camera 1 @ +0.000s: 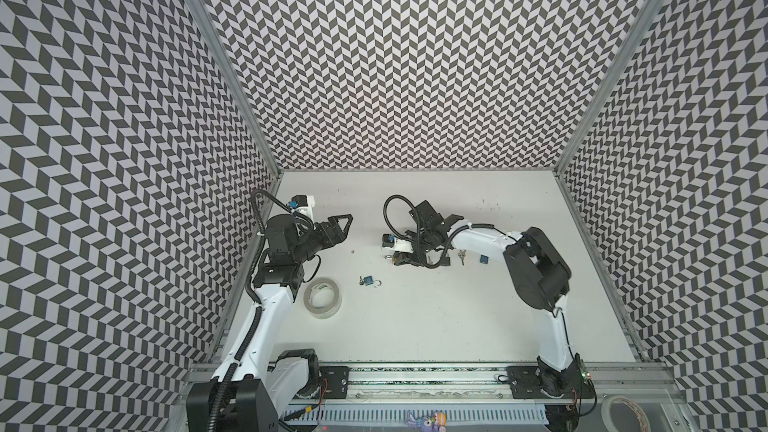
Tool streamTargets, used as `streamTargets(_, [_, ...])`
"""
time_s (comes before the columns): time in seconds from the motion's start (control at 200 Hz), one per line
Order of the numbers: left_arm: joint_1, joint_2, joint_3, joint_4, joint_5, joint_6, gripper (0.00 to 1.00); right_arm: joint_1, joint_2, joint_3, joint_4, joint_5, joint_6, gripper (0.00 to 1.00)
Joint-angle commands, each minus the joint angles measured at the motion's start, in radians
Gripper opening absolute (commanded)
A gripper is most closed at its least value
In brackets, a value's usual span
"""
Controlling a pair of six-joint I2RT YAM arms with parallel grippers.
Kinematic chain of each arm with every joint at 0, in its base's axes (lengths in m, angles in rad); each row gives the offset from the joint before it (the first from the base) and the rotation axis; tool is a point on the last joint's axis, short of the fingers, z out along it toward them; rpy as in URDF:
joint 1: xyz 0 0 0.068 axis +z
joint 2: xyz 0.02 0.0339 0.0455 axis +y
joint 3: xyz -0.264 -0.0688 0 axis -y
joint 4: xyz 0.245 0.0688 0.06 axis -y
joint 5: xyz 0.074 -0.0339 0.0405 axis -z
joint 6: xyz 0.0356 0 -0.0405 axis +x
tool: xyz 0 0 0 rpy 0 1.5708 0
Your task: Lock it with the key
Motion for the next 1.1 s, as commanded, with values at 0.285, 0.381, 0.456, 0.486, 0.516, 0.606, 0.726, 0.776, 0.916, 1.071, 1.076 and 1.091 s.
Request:
streamTargets(0.285, [-0.077,0.004,0.099,0.111,0.16,0.083,0.8,0.002,-0.563,-0.429,0.543,0.065,0.651,0.0])
streamTargets(0.381, [-0.156,0.01,0.12,0.123,0.157,0.108,0.8,0.002,-0.648,-0.481,0.561,0.103,0.767,0.0])
streamTargets(0.456, [-0.206,0.021,0.134,0.139,0.163,0.109,0.8,0.001,-0.696,-0.466,0.44,0.11,0.744,0.0])
streamTargets(0.486, [-0.224,0.025,0.137,0.146,0.168,0.109,0.8,-0.001,-0.711,-0.461,0.41,0.146,0.754,0.0])
streamTargets(0.516, [-0.238,0.029,0.141,0.152,0.172,0.109,0.8,-0.008,-0.723,-0.459,0.382,0.151,0.758,0.0])
streamTargets(0.606, [-0.283,0.043,0.153,0.17,0.19,0.138,0.8,-0.049,-0.748,-0.442,0.315,0.03,0.746,0.0])
streamTargets(0.726, [-0.348,0.07,0.168,0.214,0.248,0.15,0.8,-0.12,-0.76,-0.416,0.265,-0.197,0.769,0.0])
streamTargets(0.776, [-0.37,0.078,0.173,0.231,0.276,0.157,0.8,-0.144,-0.76,-0.403,0.246,-0.272,0.773,0.0])
streamTargets(0.916, [-0.419,0.088,0.175,0.264,0.339,0.174,0.81,-0.167,-0.762,-0.376,0.198,-0.409,0.721,0.0])
streamTargets(1.071, [-0.461,0.115,0.193,0.248,0.429,0.209,0.8,-0.167,-0.766,-0.358,0.188,-0.468,0.693,0.0])
streamTargets(1.076, [-0.462,0.115,0.194,0.247,0.432,0.21,0.8,-0.167,-0.766,-0.358,0.189,-0.47,0.693,0.0])
streamTargets(1.091, [-0.464,0.117,0.196,0.246,0.439,0.213,0.79,-0.167,-0.766,-0.357,0.192,-0.475,0.693,0.0])
